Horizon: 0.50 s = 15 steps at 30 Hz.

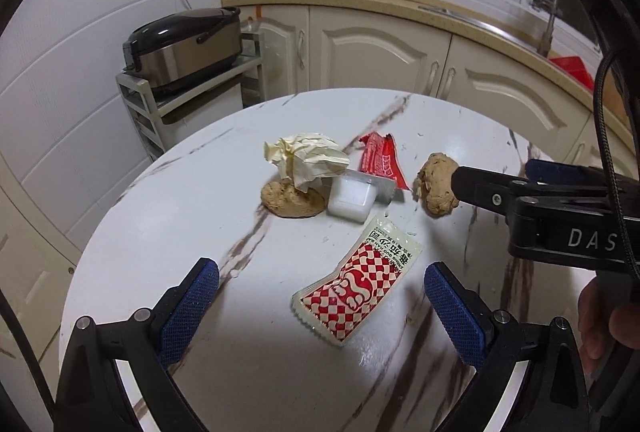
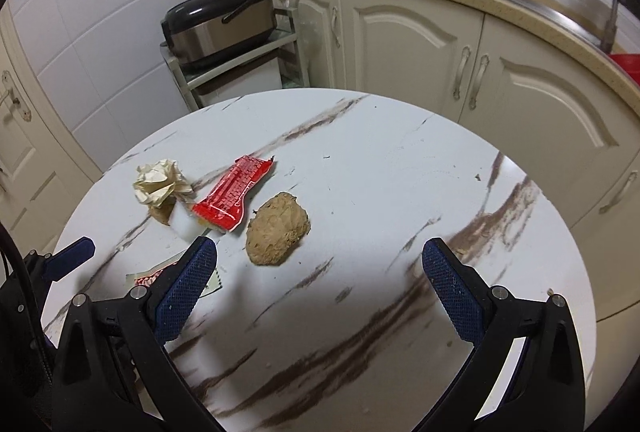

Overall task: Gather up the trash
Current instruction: 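Return both open tools from the bin to the table, then grasp the brown bread lump with the right tool while the left tool grasps the red-checkered sauce packet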

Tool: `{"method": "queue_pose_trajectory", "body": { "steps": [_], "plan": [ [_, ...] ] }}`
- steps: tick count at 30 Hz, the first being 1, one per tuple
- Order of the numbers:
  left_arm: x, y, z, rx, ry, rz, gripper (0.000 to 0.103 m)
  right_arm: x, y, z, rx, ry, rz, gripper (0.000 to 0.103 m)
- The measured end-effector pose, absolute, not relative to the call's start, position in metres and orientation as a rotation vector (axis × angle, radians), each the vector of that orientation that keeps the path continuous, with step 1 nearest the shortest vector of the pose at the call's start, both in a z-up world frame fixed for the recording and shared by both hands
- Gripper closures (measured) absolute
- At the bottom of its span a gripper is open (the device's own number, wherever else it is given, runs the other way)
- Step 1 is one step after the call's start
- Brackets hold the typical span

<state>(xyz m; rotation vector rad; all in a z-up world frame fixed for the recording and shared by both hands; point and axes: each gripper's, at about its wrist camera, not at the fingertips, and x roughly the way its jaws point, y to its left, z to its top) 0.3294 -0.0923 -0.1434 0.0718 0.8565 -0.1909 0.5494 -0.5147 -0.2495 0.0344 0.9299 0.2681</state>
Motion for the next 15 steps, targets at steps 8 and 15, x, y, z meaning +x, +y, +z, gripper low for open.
{"method": "queue_pose_trajectory", "body": {
  "steps": [8,15],
  "plan": [
    [0.362,-0.109,-0.159,0.117,0.921,-0.243,0.017,0.567,-0.511,-0.262,0.022,0.952,0.278,0.011],
    [0.381,-0.108,-0.165,0.103,0.897,-0.295,0.053,0.568,-0.489,-0.274,-0.057,0.969,0.316,0.039]
  ]
}}
